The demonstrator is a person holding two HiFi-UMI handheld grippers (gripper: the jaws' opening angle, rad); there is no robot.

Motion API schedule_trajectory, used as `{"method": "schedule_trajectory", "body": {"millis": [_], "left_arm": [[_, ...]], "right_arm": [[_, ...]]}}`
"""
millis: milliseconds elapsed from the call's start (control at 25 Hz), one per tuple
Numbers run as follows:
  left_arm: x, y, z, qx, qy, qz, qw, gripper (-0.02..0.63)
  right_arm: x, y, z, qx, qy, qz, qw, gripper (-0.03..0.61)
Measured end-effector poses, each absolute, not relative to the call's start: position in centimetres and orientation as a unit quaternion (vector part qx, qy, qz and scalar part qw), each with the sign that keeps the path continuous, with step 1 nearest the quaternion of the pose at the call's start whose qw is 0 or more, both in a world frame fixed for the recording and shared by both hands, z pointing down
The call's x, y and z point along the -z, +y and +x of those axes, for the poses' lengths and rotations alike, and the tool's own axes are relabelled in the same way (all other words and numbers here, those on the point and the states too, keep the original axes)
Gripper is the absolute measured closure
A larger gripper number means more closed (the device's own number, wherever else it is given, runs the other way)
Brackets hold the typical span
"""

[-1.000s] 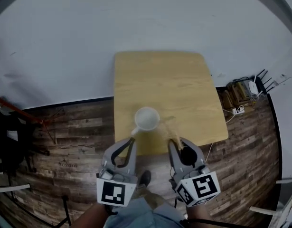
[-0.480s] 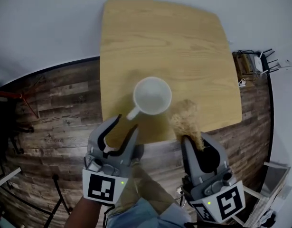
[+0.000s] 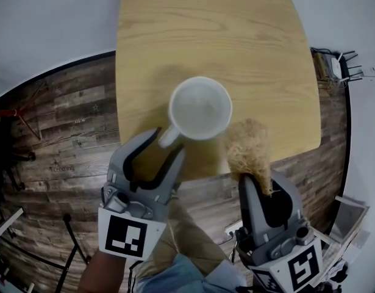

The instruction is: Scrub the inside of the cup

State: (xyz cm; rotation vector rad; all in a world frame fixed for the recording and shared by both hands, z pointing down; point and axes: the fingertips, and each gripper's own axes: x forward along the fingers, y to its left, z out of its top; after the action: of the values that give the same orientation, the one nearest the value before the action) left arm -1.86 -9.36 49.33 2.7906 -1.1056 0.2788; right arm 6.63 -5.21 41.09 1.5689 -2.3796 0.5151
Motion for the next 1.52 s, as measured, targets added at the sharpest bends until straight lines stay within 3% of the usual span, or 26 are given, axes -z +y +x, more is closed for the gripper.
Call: {"method": "schedule_trajectory", "body": {"millis": [480,640,1040,1320,1520], "left_arm": [[-50.4,-10.0,-1.3,-0.126,-0.360,0.920,0.084,0.445],[-50.7,-10.0,-1.4,-0.140,-0.368,0.915,0.085,0.489],[-50.9,-10.1,-1.0,-0.170,-0.356,0.917,0.057,0.518],[-51.8,-10.1,-1.7,-0.243,-0.328,0.910,0.076,0.520],[-52.4,-11.0,-2.3,-0.321,-0.269,0.908,0.032,0.520]], "right_arm": [[-41.2,-4.8,7.7,-0.180,-0.805,0.553,0.119,0.520],[-41.3,-4.5,8.0,-0.183,-0.802,0.557,0.119,0.520],[-41.6,-4.1,8.8,-0.183,-0.798,0.562,0.117,0.520],[-41.7,-4.2,9.7,-0.185,-0.794,0.567,0.119,0.520],[-40.6,-5.0,10.2,-0.180,-0.794,0.569,0.119,0.520]]}}
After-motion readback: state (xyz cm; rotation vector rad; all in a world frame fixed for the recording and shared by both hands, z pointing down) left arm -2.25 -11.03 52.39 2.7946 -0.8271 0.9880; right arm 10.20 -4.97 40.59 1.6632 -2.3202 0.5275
